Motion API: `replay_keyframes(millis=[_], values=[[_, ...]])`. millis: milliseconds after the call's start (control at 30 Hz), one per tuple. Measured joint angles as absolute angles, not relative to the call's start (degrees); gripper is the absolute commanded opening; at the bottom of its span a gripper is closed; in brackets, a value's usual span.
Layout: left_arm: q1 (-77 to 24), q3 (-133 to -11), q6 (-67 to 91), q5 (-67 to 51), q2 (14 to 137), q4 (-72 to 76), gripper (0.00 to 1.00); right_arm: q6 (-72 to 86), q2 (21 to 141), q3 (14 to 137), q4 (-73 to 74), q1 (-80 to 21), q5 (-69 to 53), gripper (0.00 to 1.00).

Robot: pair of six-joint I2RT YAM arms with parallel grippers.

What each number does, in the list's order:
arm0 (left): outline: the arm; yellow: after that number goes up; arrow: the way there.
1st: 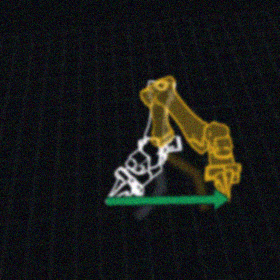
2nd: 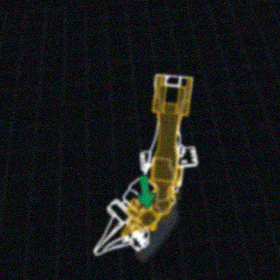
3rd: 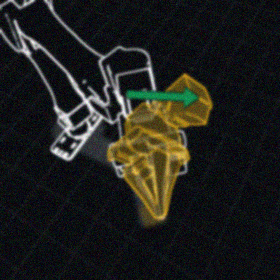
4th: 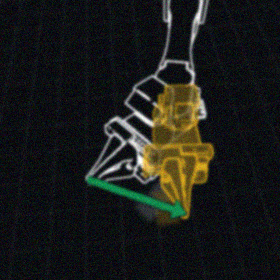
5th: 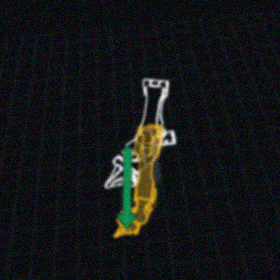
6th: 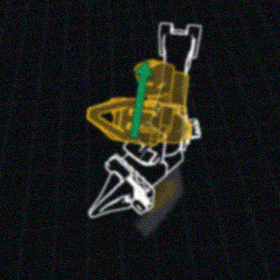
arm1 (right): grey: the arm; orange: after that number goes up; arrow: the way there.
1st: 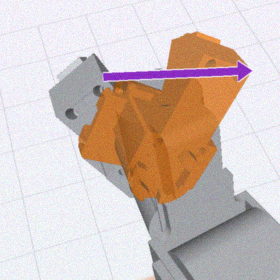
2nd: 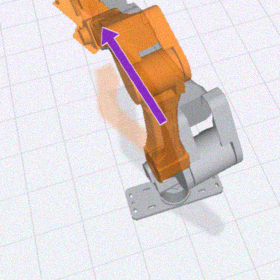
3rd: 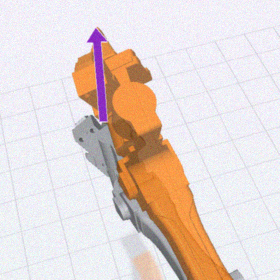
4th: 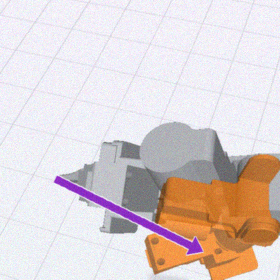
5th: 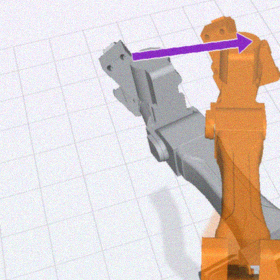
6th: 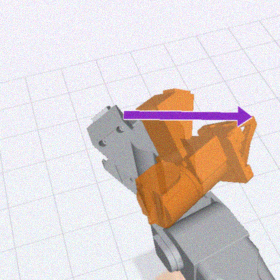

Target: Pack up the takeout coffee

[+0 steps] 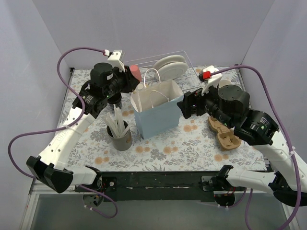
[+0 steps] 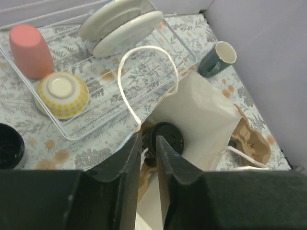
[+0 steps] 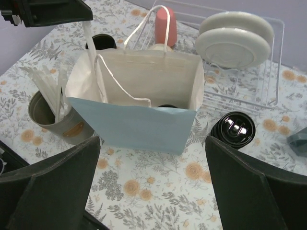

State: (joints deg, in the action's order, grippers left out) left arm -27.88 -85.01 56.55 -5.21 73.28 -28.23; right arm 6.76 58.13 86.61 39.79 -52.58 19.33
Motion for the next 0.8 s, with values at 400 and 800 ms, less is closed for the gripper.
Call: replay_keyframes(millis=[400,800], values=[[-27.83,-83.77,58.54,-11.38,69.93,-29.58,0.98,24.99,65.56,88.20,48.45,-52.58,14.85,0.99],[-27.86,-76.20,66.87,-20.45,57.95,-25.91,0.98,29.12,62.46,91.00,46.28,-52.58,14.92,0.98]])
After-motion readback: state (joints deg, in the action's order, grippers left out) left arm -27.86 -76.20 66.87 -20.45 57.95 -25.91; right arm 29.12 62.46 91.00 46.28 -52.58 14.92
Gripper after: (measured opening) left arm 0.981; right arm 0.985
